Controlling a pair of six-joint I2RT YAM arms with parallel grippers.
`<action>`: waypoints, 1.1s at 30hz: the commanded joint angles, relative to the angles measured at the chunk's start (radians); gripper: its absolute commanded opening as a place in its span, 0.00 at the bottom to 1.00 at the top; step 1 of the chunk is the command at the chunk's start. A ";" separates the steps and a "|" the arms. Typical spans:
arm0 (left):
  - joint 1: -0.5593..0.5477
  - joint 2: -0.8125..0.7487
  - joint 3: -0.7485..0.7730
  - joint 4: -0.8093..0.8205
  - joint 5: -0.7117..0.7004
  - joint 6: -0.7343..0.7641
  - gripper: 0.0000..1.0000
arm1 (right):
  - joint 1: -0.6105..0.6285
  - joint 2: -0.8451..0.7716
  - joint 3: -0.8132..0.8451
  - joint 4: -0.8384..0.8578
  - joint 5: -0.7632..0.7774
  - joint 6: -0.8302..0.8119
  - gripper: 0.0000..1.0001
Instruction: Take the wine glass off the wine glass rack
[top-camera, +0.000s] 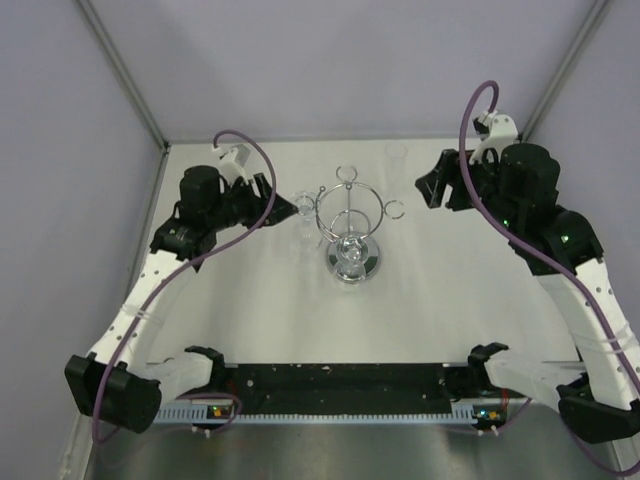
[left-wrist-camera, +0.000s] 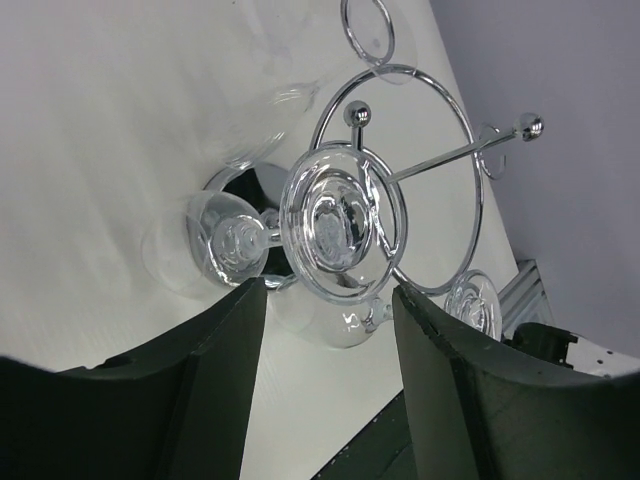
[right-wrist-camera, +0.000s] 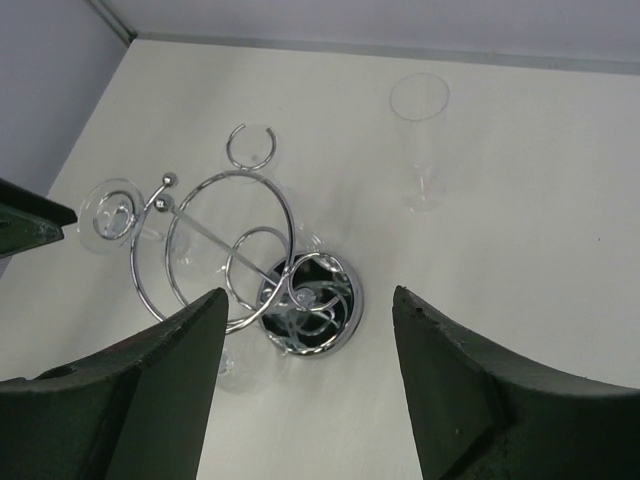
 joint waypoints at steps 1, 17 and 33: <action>0.019 0.044 -0.005 0.161 0.107 -0.083 0.59 | 0.018 -0.034 -0.051 0.049 -0.038 0.022 0.67; 0.031 0.111 -0.015 0.270 0.175 -0.146 0.53 | 0.030 -0.055 -0.116 0.081 -0.063 0.034 0.67; 0.031 0.141 -0.054 0.359 0.284 -0.221 0.23 | 0.036 -0.064 -0.149 0.091 -0.053 0.035 0.67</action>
